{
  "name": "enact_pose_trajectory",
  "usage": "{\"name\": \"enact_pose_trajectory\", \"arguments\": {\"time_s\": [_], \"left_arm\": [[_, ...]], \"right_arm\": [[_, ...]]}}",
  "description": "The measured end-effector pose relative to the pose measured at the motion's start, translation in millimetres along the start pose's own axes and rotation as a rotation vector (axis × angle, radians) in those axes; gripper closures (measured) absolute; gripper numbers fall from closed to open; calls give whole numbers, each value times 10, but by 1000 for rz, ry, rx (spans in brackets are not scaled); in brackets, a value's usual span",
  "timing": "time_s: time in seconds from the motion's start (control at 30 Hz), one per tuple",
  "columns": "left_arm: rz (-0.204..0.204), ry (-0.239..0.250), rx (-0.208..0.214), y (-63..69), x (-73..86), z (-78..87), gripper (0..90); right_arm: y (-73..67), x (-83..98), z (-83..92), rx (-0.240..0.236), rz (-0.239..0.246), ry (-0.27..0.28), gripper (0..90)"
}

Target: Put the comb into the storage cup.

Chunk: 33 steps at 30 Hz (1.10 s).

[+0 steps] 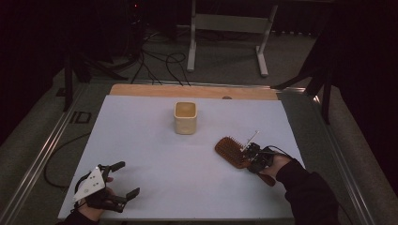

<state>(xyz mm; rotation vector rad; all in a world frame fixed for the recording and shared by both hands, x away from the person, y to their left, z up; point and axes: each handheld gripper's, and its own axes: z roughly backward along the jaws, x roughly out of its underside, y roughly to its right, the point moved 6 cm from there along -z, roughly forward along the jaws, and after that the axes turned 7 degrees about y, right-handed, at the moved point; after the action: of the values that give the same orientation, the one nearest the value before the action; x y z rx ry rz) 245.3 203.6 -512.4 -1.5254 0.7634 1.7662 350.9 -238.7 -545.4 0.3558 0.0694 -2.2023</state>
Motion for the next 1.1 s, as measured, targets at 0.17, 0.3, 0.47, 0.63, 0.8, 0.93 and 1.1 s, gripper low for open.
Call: {"name": "enact_pose_trajectory", "arguments": {"time_s": [0.17, 0.3, 0.47, 0.63, 0.8, 0.93, 1.1], "left_arm": [[1, 0, 1, 2, 1, -1, 0], [0, -2, 1, 1, 3, -3, 0], [1, -3, 2, 5, 6, -8, 0], [4, -3, 4, 6, 7, -10, 0], [5, -4, 5, 1, 10, -9, 0], [1, -6, 5, 2, 9, -14, 0], [3, -7, 4, -4, 10, -15, 0]], "right_arm": [[-3, -8, -13, 5, 8, -19, 683], [-9, -9, -13, 1, -12, -31, 686], [-15, -9, -27, 4, -13, -39, 722], [-25, -9, -29, 2, -34, -44, 728], [-39, 23, -19, 10, -61, 5, 734], [-33, 68, -7, 9, -85, 63, 736], [-27, 110, -2, 9, -119, 128, 736]]}}
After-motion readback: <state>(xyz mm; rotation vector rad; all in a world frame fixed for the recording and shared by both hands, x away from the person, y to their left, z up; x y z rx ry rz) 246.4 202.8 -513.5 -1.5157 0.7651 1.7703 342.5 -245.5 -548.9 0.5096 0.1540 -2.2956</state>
